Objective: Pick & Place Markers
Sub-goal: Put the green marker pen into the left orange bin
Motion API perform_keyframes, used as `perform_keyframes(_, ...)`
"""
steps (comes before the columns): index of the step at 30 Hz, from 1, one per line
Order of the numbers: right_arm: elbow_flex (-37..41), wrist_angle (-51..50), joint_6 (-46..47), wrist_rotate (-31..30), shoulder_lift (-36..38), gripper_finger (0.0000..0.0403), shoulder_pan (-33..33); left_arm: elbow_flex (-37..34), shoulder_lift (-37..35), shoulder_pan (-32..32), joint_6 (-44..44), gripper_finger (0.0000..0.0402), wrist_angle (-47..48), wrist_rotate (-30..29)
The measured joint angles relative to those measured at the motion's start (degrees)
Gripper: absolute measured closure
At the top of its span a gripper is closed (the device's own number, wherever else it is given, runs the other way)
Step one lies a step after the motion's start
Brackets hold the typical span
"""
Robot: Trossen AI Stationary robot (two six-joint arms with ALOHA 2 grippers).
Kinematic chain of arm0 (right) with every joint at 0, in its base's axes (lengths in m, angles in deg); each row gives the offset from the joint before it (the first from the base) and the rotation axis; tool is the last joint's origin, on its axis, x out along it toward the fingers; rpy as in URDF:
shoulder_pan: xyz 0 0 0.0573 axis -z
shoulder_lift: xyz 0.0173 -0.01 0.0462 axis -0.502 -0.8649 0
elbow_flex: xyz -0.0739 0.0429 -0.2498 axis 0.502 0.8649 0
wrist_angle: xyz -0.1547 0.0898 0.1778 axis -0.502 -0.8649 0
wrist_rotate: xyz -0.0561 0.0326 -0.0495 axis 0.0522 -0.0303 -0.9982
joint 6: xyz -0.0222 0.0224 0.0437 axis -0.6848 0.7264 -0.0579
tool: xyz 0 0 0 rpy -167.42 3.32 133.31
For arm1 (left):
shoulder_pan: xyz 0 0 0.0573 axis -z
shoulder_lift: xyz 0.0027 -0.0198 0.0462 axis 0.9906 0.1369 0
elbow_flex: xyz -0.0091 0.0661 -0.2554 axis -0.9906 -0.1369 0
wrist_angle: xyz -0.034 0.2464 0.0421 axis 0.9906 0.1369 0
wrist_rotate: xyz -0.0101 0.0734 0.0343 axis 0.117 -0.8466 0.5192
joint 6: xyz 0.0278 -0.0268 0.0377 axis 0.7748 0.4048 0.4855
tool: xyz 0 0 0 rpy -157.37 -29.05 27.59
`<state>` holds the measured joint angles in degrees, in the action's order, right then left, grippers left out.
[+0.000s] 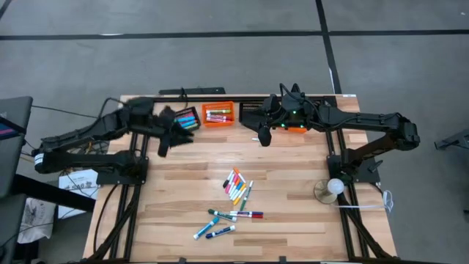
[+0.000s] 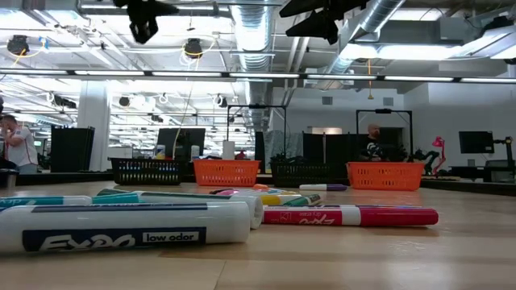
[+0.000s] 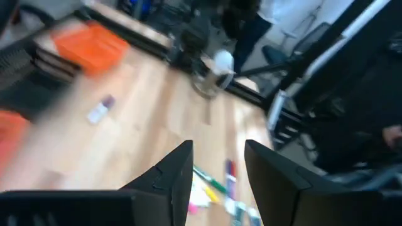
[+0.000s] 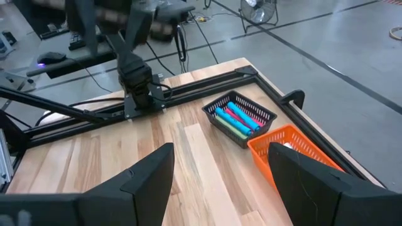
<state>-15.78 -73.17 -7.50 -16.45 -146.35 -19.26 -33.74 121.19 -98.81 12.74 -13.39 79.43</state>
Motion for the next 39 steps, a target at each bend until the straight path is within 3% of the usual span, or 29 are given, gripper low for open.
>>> perform_keyframes(9, 0.0, 0.1, 3.7, 0.1, 0.0, 0.0154, -2.7, -12.5, -0.3, 14.9, -10.7, 0.0259, -0.5, -2.6)
perform_keyframes(17, 0.0, 6.1, 3.7, -0.1, -0.3, 0.0154, -13.2, -13.7, -0.5, 24.0, -10.9, 0.0259, -2.7, -9.5)
perform_keyframes(22, -0.1, 7.4, 1.6, -0.5, -1.6, 0.0154, -23.1, -13.7, -0.5, 26.4, -11.2, 0.0259, -2.8, -11.0)
perform_keyframes(29, -0.1, 6.9, 8.6, -6.4, -6.9, 0.0154, -32.0, -13.7, -0.5, 27.6, -12.3, 0.0259, -3.6, -11.0)
perform_keyframes(33, -2.1, 4.0, 11.6, -6.0, -12.1, 0.0154, -34.4, -13.6, -0.5, 27.6, -12.3, 0.0259, -4.2, -11.0)
perform_keyframes(39, -12.0, -7.5, 10.2, 0.5, -21.4, 0.0154, -35.9, -13.6, -0.5, 27.6, -12.1, 0.0259, -4.8, -11.0)
